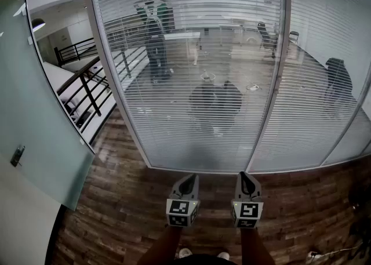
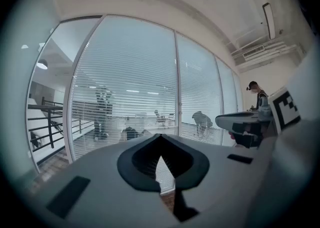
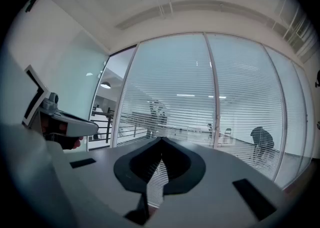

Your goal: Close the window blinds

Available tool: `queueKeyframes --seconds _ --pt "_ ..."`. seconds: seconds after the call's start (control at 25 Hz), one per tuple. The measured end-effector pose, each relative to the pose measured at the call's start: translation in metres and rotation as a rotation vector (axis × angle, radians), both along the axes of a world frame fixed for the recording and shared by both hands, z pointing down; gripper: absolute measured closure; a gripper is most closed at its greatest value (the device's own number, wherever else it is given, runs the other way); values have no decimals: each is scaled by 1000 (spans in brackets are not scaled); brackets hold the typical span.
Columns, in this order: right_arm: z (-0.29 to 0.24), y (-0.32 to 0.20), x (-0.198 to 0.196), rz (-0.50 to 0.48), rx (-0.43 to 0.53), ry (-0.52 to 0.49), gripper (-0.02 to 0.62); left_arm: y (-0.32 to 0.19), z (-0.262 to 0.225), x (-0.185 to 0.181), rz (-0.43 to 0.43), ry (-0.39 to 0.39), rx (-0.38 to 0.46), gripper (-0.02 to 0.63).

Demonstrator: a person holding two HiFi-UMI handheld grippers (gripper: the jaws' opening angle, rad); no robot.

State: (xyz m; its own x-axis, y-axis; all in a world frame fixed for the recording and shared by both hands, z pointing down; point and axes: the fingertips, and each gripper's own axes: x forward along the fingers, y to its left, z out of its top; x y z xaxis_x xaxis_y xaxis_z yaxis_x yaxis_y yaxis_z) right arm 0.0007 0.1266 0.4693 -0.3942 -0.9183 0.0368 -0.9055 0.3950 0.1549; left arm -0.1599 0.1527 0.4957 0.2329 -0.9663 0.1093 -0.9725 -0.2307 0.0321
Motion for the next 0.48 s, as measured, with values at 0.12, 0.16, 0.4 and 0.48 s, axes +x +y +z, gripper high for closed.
queueKeyframes --seconds 0.12,0.16,0.4,0.48 --pt "1 -2 -1 -2 4 -13 594 -1 2 -2 -4 -4 -10 614" --pt "2 -2 0 -1 1 -13 594 -1 1 -2 -7 -7 -10 614" --pt "1 0 3 -14 3 -19 594 1 0 4 -8 -12 1 614" --pt "4 2 4 -10 -6 -23 594 3 -1 4 -14 -16 -1 614"
